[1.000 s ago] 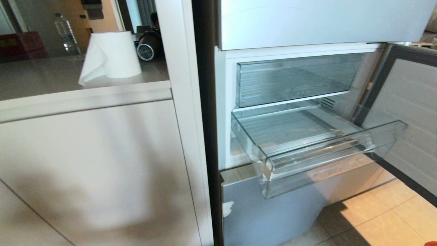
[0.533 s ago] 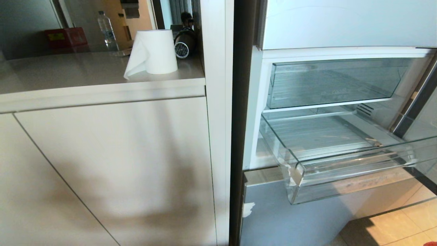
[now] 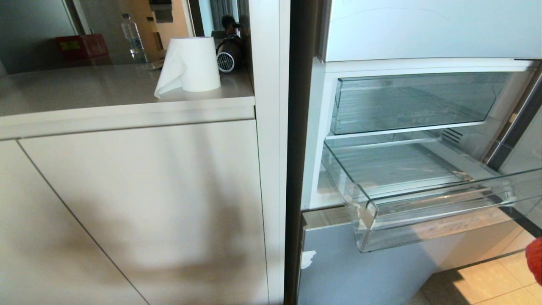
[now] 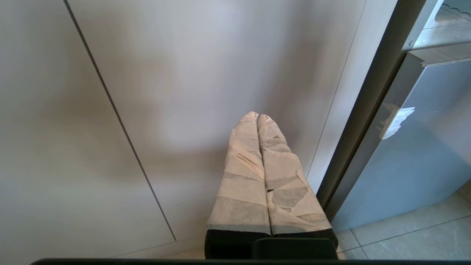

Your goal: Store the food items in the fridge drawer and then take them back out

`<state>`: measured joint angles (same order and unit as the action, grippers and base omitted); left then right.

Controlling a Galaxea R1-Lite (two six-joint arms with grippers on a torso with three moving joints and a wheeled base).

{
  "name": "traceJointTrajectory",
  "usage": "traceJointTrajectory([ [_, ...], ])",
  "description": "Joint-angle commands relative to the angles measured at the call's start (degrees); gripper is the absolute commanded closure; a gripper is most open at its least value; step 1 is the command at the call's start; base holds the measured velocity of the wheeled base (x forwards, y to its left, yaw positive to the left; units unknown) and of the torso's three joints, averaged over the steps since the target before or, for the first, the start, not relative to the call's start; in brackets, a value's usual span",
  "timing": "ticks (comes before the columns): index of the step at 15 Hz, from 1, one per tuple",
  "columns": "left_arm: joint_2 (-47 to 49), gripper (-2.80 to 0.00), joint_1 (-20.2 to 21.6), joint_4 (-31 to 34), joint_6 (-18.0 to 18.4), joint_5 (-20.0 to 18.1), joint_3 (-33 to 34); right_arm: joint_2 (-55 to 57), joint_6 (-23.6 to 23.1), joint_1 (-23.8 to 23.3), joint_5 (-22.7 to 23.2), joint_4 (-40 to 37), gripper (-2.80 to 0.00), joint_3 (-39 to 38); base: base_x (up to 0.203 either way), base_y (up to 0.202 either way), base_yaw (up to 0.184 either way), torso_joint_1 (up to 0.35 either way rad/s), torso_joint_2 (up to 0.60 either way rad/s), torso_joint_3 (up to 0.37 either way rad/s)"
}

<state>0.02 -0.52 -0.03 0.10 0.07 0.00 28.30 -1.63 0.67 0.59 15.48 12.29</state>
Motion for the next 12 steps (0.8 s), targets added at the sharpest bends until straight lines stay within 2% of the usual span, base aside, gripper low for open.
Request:
traceJointTrajectory([
  [1,0.0,0.00,0.0,-0.1,0.0,0.0,0.0,14.0,2.5,0.2,0.2,-0.7,0.00,9.5,0.000,0.000,0.000,0.000,0.00,0.000],
  [5,0.0,0.00,0.0,-0.1,0.0,0.0,0.0,31.6,4.7,0.9,1.2,-7.3,0.00,22.1,0.000,0.000,0.000,0.000,0.00,0.000],
  [9,0.0,0.00,0.0,0.0,0.0,0.0,0.0,47.1,5.4,1.2,1.7,-8.4,0.00,32.1,0.000,0.000,0.000,0.000,0.00,0.000],
  [12,0.0,0.00,0.0,-0.1,0.0,0.0,0.0,54.5,5.6,1.3,2.1,-8.5,0.00,39.5,0.000,0.000,0.000,0.000,0.00,0.000],
])
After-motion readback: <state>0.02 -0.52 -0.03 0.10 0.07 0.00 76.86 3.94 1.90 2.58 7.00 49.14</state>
